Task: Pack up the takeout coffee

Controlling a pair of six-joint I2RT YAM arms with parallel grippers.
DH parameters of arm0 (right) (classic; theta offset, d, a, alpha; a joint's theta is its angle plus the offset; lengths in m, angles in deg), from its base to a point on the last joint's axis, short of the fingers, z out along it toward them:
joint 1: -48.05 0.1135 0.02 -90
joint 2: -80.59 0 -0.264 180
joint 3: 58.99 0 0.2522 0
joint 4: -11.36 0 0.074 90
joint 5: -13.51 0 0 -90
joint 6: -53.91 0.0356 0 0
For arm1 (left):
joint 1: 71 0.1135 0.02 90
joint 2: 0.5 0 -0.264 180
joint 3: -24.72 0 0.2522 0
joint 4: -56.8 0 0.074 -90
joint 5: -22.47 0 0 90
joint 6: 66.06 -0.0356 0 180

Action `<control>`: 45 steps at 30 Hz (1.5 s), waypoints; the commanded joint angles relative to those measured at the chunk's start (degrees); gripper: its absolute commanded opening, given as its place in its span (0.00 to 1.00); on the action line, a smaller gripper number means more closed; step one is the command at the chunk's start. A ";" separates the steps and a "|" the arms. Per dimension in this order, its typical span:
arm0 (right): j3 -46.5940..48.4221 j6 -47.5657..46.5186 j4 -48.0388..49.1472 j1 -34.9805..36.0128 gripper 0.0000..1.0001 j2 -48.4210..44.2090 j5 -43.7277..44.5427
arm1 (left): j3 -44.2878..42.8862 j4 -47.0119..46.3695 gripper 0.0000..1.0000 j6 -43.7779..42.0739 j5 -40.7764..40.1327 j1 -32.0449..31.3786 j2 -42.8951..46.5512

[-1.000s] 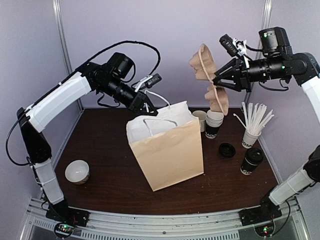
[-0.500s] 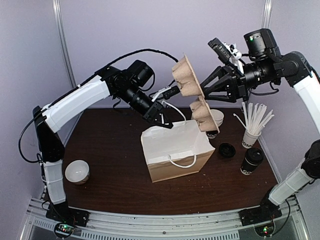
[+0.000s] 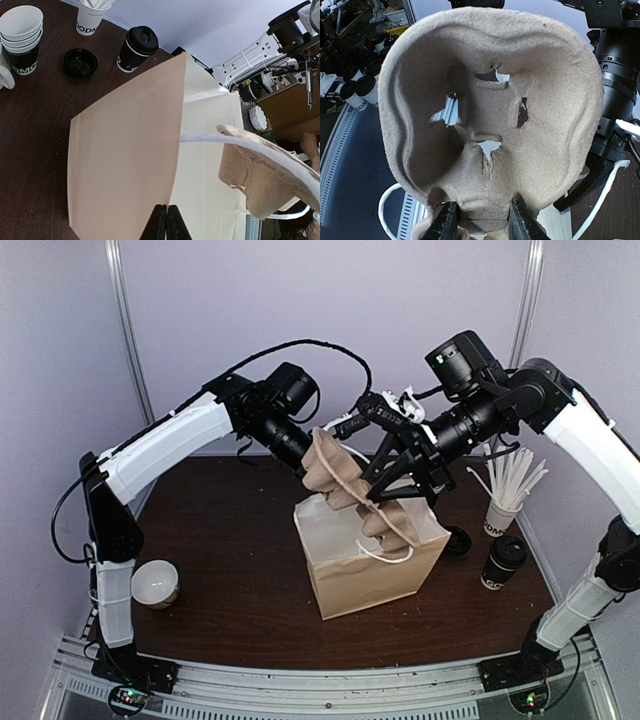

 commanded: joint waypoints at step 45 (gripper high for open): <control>5.75 -28.09 -16.91 1.28 0.33 9.23 11.62 | 17.69 -6.44 0.87 -2.11 -29.18 4.66 26.92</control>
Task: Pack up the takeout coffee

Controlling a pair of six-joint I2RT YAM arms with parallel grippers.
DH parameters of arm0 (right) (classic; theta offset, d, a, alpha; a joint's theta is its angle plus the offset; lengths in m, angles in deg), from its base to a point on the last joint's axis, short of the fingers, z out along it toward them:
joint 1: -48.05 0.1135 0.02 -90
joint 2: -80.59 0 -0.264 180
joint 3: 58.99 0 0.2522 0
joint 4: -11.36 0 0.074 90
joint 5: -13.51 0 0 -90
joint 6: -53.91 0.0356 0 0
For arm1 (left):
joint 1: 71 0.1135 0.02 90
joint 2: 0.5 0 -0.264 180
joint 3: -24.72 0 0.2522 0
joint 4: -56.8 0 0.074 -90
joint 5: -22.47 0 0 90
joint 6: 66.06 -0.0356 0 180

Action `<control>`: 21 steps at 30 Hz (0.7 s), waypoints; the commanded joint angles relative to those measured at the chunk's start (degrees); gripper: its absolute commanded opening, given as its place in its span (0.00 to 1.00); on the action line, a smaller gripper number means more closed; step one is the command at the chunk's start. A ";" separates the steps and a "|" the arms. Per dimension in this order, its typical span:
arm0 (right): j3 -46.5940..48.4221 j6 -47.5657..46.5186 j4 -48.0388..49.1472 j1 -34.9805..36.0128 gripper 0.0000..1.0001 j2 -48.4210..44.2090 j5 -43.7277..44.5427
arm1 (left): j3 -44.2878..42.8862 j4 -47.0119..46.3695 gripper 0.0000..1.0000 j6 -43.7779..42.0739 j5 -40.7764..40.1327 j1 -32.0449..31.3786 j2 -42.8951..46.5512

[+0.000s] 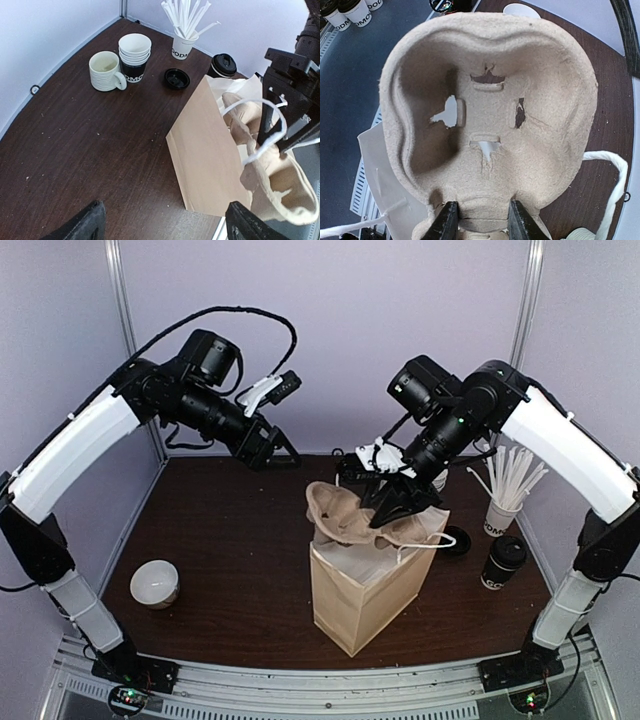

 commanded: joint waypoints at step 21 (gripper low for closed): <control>-0.40 -8.10 -6.25 0.08 0.36 -1.88 -0.38 | 10.16 -3.51 0.76 0.79 -1.00 1.04 9.95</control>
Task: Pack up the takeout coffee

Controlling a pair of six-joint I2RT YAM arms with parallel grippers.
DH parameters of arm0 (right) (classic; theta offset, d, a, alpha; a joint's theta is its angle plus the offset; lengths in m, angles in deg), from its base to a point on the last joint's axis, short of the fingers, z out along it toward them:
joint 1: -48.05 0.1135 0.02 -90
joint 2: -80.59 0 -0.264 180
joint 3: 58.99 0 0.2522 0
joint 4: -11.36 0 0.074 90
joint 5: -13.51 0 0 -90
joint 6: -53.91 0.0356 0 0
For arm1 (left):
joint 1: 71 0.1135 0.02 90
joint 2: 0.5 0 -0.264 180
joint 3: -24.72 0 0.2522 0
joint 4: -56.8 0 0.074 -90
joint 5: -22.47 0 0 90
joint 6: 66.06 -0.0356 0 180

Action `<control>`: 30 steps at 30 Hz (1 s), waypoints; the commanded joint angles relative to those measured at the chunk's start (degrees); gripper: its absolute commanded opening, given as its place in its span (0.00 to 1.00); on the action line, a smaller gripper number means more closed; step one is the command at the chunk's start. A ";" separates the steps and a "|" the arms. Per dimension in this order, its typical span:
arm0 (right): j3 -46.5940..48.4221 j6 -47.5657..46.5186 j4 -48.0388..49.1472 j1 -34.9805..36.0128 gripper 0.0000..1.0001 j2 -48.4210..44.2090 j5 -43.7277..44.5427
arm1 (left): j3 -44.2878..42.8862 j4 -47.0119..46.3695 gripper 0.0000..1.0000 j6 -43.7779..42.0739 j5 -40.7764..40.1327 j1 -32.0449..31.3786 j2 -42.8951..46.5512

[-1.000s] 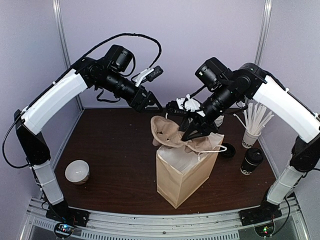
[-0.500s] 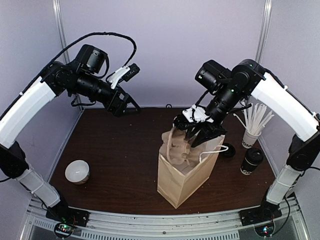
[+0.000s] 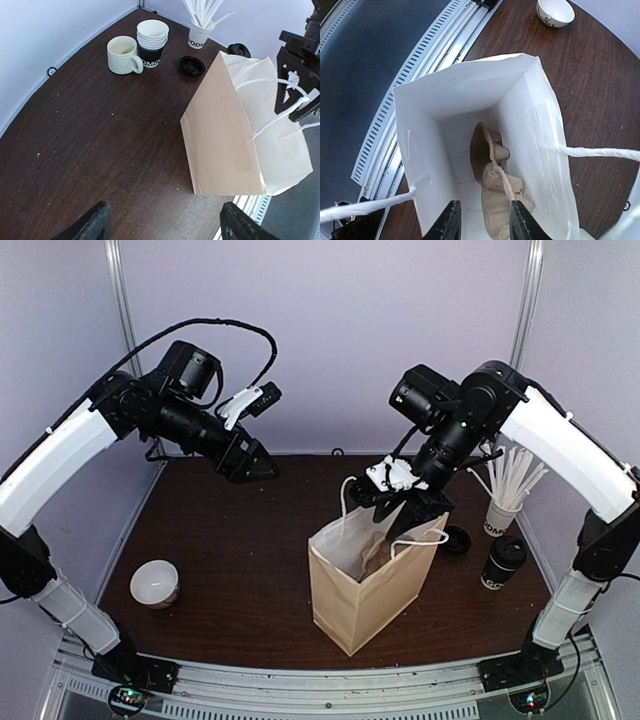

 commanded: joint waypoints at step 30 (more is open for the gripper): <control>-7.25 14.75 7.69 -19.60 0.50 -15.98 -13.48 | -20.29 -10.01 0.00 -1.82 -7.55 -11.09 -19.17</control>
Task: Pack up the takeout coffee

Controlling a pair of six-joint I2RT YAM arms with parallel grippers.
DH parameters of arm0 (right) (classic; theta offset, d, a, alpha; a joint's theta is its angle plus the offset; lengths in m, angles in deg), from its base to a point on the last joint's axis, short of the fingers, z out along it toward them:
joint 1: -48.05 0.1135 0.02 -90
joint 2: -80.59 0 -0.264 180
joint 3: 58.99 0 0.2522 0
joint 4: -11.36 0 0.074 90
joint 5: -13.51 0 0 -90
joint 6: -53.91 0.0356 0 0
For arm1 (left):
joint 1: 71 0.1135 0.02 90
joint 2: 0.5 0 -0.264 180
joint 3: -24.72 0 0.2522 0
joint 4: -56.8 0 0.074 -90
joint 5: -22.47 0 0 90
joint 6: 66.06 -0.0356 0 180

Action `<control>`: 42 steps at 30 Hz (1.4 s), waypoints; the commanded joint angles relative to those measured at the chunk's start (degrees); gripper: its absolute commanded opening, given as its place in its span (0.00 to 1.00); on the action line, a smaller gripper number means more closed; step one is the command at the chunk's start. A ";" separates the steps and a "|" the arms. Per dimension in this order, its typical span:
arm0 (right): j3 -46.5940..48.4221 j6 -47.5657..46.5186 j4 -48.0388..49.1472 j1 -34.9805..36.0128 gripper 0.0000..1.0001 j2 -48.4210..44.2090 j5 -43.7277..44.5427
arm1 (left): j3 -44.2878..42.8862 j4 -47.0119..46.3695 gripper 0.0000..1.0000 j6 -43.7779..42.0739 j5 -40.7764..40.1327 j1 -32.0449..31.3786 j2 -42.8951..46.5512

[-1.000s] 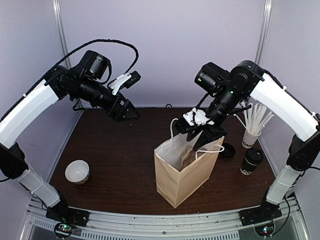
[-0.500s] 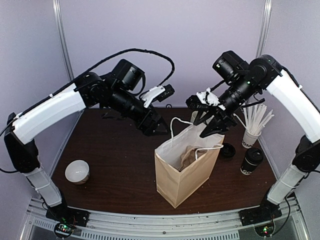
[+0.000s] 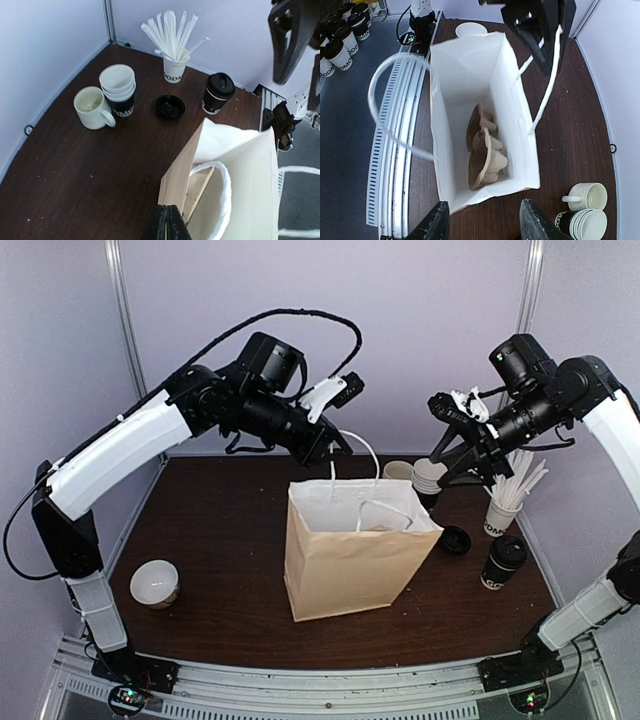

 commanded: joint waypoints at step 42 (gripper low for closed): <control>-16.97 4.98 3.74 21.24 0.40 -1.49 0.36 | 35.66 -17.50 0.00 4.60 -14.59 -16.84 21.64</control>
